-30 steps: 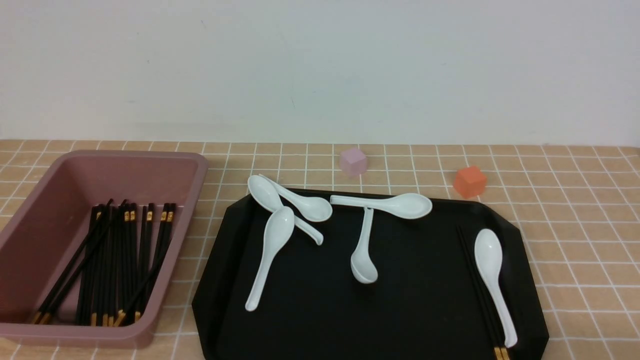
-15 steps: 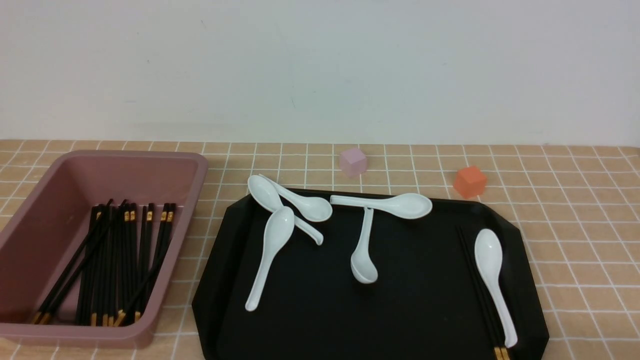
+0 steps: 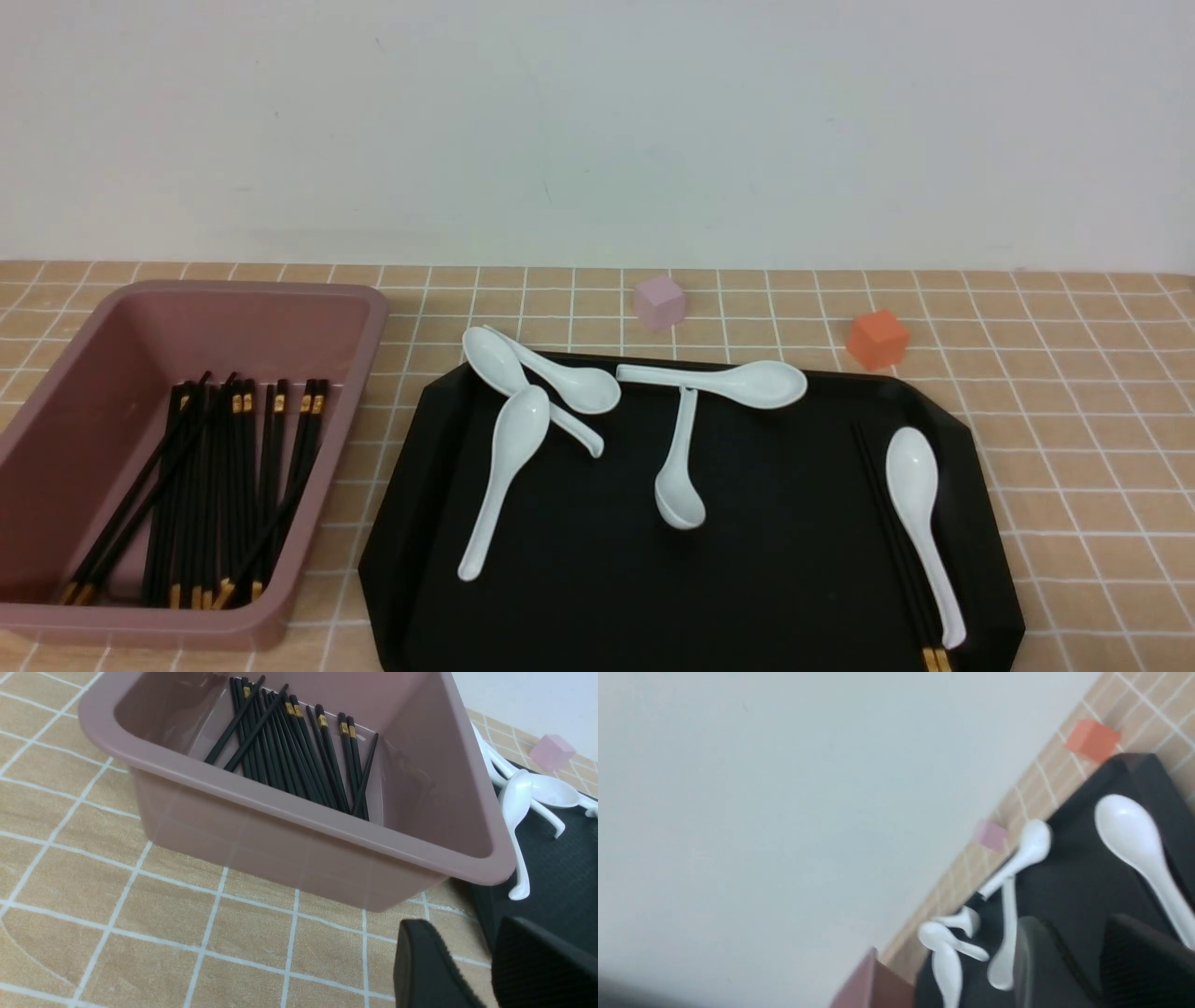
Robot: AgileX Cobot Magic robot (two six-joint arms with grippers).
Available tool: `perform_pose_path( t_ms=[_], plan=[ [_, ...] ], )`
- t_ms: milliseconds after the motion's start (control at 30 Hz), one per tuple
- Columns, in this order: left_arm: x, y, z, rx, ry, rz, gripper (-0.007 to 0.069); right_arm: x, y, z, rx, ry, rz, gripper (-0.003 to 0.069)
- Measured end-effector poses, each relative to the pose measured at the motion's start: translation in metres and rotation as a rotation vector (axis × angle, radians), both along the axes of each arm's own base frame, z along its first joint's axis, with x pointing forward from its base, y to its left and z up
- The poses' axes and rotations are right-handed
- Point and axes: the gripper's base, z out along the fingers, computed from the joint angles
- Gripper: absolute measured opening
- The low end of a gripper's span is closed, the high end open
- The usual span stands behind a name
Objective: On brown tablecloth take chopsticks from black tray and put them in box.
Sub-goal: 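Move the gripper over the chopsticks on the black tray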
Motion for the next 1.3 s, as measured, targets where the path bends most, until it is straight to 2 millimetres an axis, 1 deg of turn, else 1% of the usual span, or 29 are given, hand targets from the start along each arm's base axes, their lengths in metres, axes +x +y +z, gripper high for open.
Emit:
perform_pose_path(
  t_ms=[233, 300, 333, 367, 433, 500, 533, 567, 600, 633, 667, 700, 767, 933, 1000, 1033, 1133, 1233, 1300],
  plan=[
    [0.000, 0.000, 0.000, 0.000, 0.000, 0.000, 0.0238, 0.000, -0.001, 0.002, 0.019, -0.015, -0.012, 0.0208],
    [0.000, 0.000, 0.000, 0.000, 0.000, 0.000, 0.0238, -0.002, -0.001, 0.017, -0.041, -0.061, -0.004, 0.0163],
    [0.000, 0.000, 0.000, 0.000, 0.000, 0.000, 0.0238, -0.004, -0.001, 0.030, -0.088, -0.097, -0.003, 0.0130],
    [0.000, 0.000, 0.000, 0.000, 0.000, 0.000, 0.0238, -0.005, 0.000, 0.048, -0.154, -0.126, 0.005, 0.0083],
    [0.000, 0.000, 0.000, 0.000, 0.000, 0.000, 0.0238, -0.002, 0.004, 0.073, -0.269, -0.124, 0.037, 0.0015],
    [0.000, 0.000, 0.000, 0.000, 0.000, 0.000, 0.0238, 0.008, 0.009, 0.089, -0.381, -0.062, 0.096, -0.0006],
    [0.000, 0.000, 0.000, 0.000, 0.000, 0.000, 0.0238, 0.017, 0.013, 0.095, -0.449, 0.006, 0.148, -0.0006],
    [0.000, 0.000, 0.000, 0.000, 0.000, 0.000, 0.0238, 0.030, 0.019, 0.099, -0.535, 0.109, 0.222, -0.0001],
    [0.000, 0.000, 0.000, 0.000, 0.000, 0.000, 0.0238, 0.040, 0.022, 0.098, -0.570, 0.192, 0.277, 0.0000],
    [0.000, 0.000, 0.000, 0.000, 0.000, 0.000, 0.0238, 0.050, 0.025, 0.097, -0.611, 0.273, 0.333, 0.0001],
    [0.000, 0.000, 0.000, 0.000, 0.000, 0.000, 0.0239, 0.069, 0.030, 0.091, -0.664, 0.412, 0.427, 0.0001],
    [0.000, 0.000, 0.000, 0.000, 0.000, 0.000, 0.0239, 0.082, 0.034, 0.086, -0.697, 0.497, 0.491, 0.0001],
    [0.000, 0.000, 0.000, 0.000, 0.000, 0.000, 0.0239, 0.107, 0.040, 0.076, -0.743, 0.611, 0.598, 0.0001],
    [0.000, 0.000, 0.000, 0.000, 0.000, 0.000, 0.0239, 0.166, 0.067, 0.049, -0.825, 0.751, 0.785, 0.0001],
    [0.000, 0.000, 0.000, 0.000, 0.000, 0.000, 0.0239, 0.175, 0.073, 0.043, -0.843, 0.769, 0.805, 0.0001],
    [0.000, 0.000, 0.000, 0.000, 0.000, 0.000, 0.0239, 0.191, 0.083, 0.033, -0.869, 0.797, 0.824, 0.0005],
    [0.000, 0.000, 0.000, 0.000, 0.000, 0.000, 0.0239, 0.208, 0.092, 0.016, -0.904, 0.865, 0.827, 0.0024],
    [0.000, 0.000, 0.000, 0.000, 0.000, 0.000, 0.0239, 0.226, 0.098, 0.000, -0.933, 0.949, 0.813, 0.0081],
    [0.000, 0.000, 0.000, 0.000, 0.000, 0.000, 0.0239, 0.240, 0.104, -0.013, -0.964, 1.011, 0.812, 0.0150]
  ],
)
